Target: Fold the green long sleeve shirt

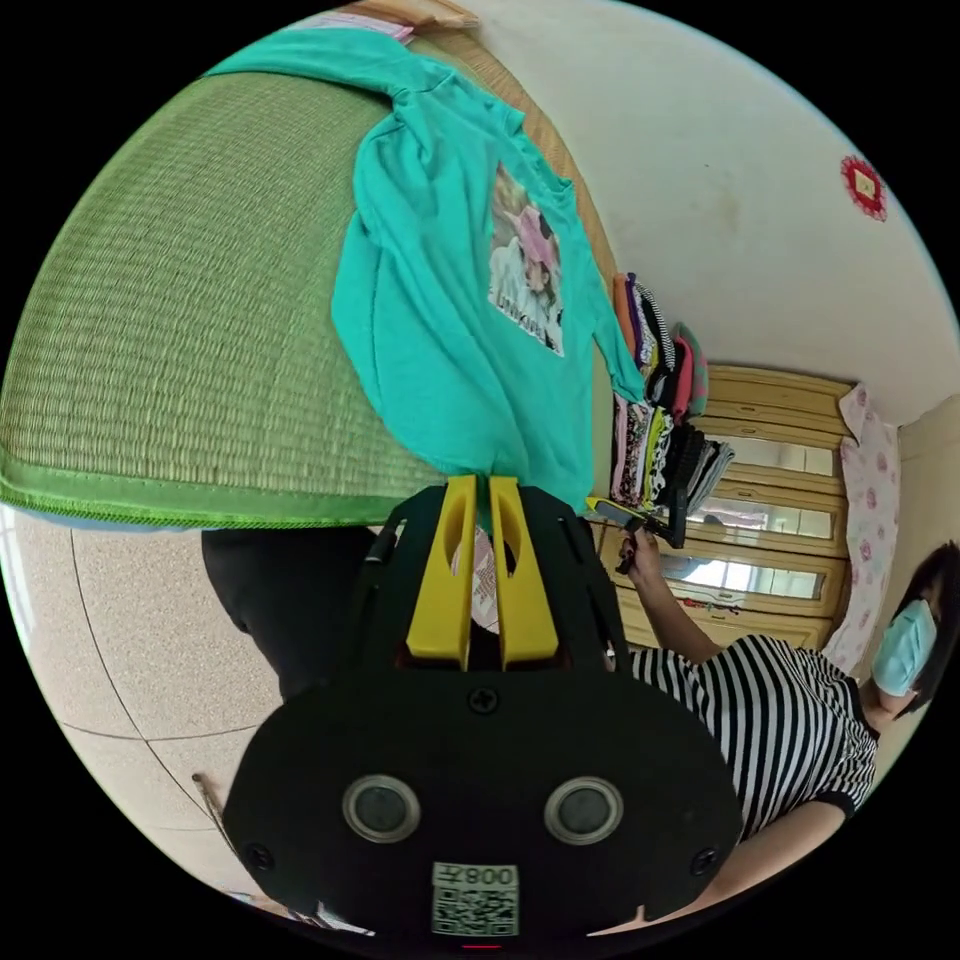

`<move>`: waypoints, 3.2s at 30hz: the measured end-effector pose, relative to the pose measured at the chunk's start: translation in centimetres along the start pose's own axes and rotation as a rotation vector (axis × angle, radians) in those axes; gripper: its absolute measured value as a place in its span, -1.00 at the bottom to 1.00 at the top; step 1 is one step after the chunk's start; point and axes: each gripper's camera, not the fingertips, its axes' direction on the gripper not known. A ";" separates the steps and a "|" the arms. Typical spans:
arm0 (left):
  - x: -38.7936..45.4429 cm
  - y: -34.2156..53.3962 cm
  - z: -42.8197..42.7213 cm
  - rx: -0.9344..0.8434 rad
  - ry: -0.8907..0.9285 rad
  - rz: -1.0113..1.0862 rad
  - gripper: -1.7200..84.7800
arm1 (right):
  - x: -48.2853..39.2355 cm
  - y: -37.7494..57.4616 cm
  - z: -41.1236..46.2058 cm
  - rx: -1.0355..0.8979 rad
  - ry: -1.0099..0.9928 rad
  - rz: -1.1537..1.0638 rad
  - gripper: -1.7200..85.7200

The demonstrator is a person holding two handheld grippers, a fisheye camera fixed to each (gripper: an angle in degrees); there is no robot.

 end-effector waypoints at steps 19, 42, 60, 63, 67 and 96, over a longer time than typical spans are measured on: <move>0.2 1.0 -1.6 0.093 -0.117 -0.072 -0.78 | -1.2 -1.0 1.2 -0.041 0.120 -0.006 -0.88; 6.1 -3.0 -4.0 0.170 0.079 0.172 -0.84 | 13.3 -2.9 -6.2 0.159 -0.123 0.124 -0.96; 0.8 -0.3 -1.7 0.066 0.017 -0.013 -0.90 | 17.8 -7.0 -7.8 0.190 -0.109 0.063 -0.96; 2.4 0.3 -4.2 0.127 0.138 0.064 -0.92 | 17.7 -5.5 -9.9 0.229 -0.172 0.018 -0.96; 4.6 2.5 -9.3 0.195 0.223 0.167 -0.92 | 16.3 -2.2 -12.6 0.252 -0.233 -0.079 -0.96; 0.2 4.9 -4.2 -0.066 -0.438 0.163 -0.87 | 18.4 -2.9 -9.6 0.192 -0.245 -0.019 -0.96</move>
